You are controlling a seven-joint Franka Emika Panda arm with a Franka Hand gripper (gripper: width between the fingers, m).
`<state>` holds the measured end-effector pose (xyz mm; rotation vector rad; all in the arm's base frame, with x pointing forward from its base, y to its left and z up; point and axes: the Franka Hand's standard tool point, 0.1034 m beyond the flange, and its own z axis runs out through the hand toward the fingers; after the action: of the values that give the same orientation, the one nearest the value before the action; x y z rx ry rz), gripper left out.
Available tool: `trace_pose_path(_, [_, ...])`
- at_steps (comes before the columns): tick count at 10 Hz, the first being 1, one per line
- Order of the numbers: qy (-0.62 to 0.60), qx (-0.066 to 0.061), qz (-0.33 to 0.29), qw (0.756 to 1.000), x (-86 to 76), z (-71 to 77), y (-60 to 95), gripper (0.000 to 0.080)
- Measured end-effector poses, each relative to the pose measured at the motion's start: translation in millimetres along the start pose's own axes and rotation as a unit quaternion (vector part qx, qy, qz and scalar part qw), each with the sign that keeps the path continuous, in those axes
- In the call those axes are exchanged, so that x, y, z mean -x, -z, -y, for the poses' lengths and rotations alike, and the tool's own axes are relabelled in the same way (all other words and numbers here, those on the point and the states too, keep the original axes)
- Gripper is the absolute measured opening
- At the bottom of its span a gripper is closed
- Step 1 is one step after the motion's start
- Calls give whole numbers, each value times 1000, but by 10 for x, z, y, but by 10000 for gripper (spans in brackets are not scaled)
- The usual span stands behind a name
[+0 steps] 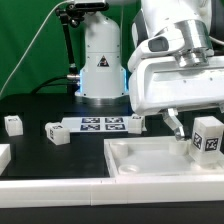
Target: Assemble one leg
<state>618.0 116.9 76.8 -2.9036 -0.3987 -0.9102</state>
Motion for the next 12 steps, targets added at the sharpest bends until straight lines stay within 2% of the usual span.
trace_pose_path(3, [0,-2,8,1000,-4,5,15,648])
trace_pose_path(5, [3,-4,14,1000,-173,-11,186,648])
trace_pose_path(6, [4,-4,12,1000,-215,-14,219,648])
trace_pose_path(9, [4,-9,28,1000,-176,3,189,648])
trace_pose_path(10, [3,-20,65,998,-116,26,147,648])
trace_pose_path(12, [-8,-45,161,986,-189,55,120,648])
